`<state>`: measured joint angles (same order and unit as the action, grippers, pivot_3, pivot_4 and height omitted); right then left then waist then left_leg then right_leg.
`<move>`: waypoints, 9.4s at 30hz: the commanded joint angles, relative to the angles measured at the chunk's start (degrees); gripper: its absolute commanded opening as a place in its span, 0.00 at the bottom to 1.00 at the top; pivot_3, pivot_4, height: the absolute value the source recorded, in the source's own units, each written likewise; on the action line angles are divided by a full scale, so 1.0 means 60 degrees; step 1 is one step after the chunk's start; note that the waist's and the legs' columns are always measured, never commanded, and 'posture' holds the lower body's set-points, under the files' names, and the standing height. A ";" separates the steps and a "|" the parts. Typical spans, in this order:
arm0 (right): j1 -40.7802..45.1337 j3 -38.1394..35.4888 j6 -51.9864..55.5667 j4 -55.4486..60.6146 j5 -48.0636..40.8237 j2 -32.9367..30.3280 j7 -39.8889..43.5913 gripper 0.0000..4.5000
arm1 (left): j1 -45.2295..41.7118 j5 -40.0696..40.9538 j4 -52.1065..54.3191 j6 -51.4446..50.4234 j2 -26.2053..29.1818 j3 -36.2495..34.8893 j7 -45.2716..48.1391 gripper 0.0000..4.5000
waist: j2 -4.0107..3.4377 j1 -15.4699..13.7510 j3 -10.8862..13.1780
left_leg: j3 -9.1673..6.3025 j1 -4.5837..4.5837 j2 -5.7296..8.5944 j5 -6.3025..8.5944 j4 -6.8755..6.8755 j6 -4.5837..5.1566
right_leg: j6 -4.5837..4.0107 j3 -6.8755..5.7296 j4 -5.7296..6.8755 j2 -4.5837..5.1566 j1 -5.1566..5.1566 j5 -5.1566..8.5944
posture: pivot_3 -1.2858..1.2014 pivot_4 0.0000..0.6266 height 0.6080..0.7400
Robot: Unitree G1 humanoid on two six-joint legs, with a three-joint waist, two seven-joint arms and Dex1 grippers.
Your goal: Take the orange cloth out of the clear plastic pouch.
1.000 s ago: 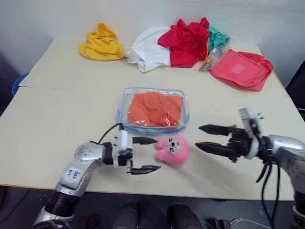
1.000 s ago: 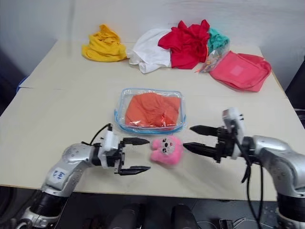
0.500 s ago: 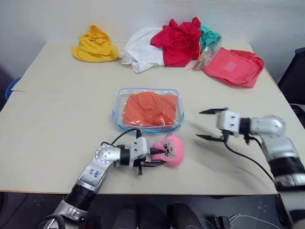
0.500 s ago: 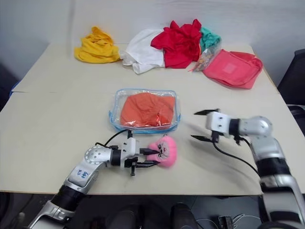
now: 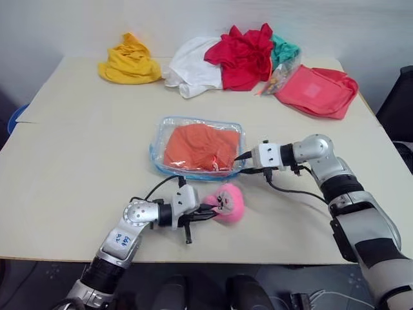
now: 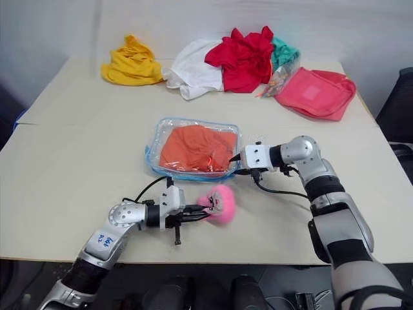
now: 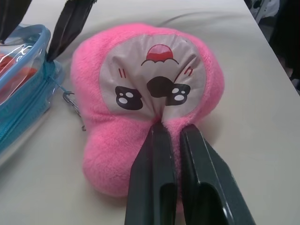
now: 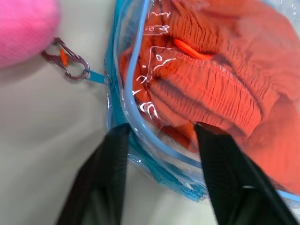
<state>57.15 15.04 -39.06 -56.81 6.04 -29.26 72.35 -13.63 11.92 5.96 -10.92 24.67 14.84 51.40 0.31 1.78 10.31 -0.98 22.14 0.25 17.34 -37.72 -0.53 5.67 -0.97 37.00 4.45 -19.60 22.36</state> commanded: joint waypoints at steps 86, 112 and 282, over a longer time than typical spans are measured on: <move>-1.1368 -0.3324 0.8882 1.5609 -0.6646 -0.2207 -0.2782 1.00 | -0.5527 -0.1125 -0.7497 0.4707 -0.0513 -0.1025 0.2403 0.00 | 0.0034 -0.0492 0.0018 | 0.0011 0.0029 0.0016 0.0030 -0.0062 0.0022 | 0.0023 -0.0059 0.0007 -0.0002 -0.0002 -0.0012 | 0.52 0.24 1.00; -1.2651 -0.5889 0.5578 1.3579 -0.6297 -0.0924 -0.2882 1.00 | -0.4863 -0.1600 -0.5659 0.5460 -0.0407 -0.0506 0.2015 0.50 | 0.0032 -0.0514 0.0017 | 0.0011 0.0023 0.0015 0.0030 -0.0062 0.0021 | 0.0023 -0.0029 0.0010 -0.0002 0.0006 -0.0012 | 0.52 0.24 1.00; -0.6039 -0.2124 1.3425 1.3132 -0.6487 -0.2208 -0.0572 0.01 | -0.3616 -0.0103 -0.2769 -0.1137 -0.1596 -0.1833 -0.1357 0.00 | 0.0017 -0.0300 0.0005 | 0.0000 0.0032 0.0014 0.0019 -0.0059 0.0011 | 0.0022 -0.0002 0.0043 -0.0002 -0.0020 -0.0011 | 0.52 0.24 1.00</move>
<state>21.85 3.62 39.00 16.96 -26.97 -40.89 63.95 -34.69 11.02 -11.71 -17.03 14.50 5.03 44.79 0.41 -0.01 10.34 -0.99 22.32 0.33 17.46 -38.05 -0.46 5.81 -1.00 37.20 4.44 -19.70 22.29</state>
